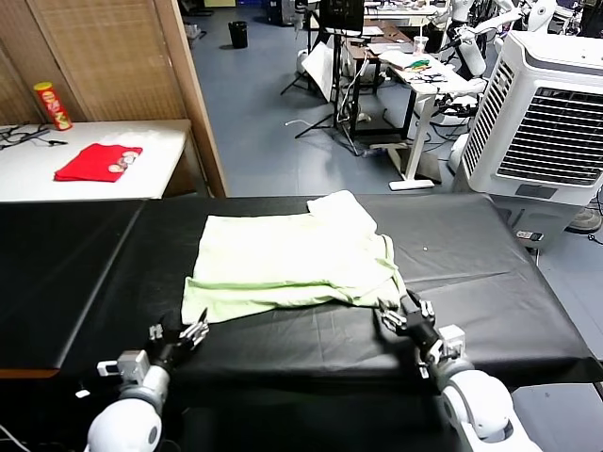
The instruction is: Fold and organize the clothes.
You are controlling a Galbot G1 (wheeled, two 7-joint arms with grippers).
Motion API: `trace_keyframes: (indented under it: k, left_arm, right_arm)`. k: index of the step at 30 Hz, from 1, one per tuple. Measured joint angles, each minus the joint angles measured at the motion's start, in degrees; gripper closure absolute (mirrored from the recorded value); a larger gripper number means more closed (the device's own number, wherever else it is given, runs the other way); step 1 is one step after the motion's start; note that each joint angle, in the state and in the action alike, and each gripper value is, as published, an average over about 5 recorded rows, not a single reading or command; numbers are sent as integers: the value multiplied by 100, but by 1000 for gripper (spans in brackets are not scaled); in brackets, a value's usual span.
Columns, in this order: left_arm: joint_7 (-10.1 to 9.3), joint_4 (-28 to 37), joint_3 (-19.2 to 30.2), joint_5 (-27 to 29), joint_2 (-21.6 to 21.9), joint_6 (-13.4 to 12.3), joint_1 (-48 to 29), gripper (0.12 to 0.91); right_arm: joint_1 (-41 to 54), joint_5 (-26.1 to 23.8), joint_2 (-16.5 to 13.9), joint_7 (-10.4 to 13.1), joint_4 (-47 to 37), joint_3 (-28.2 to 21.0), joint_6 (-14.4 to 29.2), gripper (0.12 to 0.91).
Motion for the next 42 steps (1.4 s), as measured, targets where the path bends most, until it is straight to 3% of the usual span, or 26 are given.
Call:
trace_keyframes:
  k: [5,7,10,20,36,40,42]
  left_arm:
    - [61,-2,-6,-138,35,82,19,698]
    - [57,-17,3,-106,63,106,24,815]
    - [32,-73,18,60,143,131,43,896]
    - [10,-435,-8,388,726,172,338,900]
    - [44,-1169,-312,530,1023,139,1534,900]
    - [-4,-1366,-359,530,1024,180,1826,861]
    - [-48,-1458,-389,529,1024,217,1940,774]
  right_arm:
    - [-6,26,-24,27,87,22,-17,819]
    - [-5,59,-75,44,150,37,-66,870]
    - [-41,149,-185,65,275,65,-200,900]
    - [-474,350,-497,169,752,233,-647,903]
    - [-1731,202,-401,357,1716,520,-1078,895]
    - [-1936,189,-370,365,1925,560,-1161,755]
    - [-2038,188,-361,387,2053,594,-1198,639]
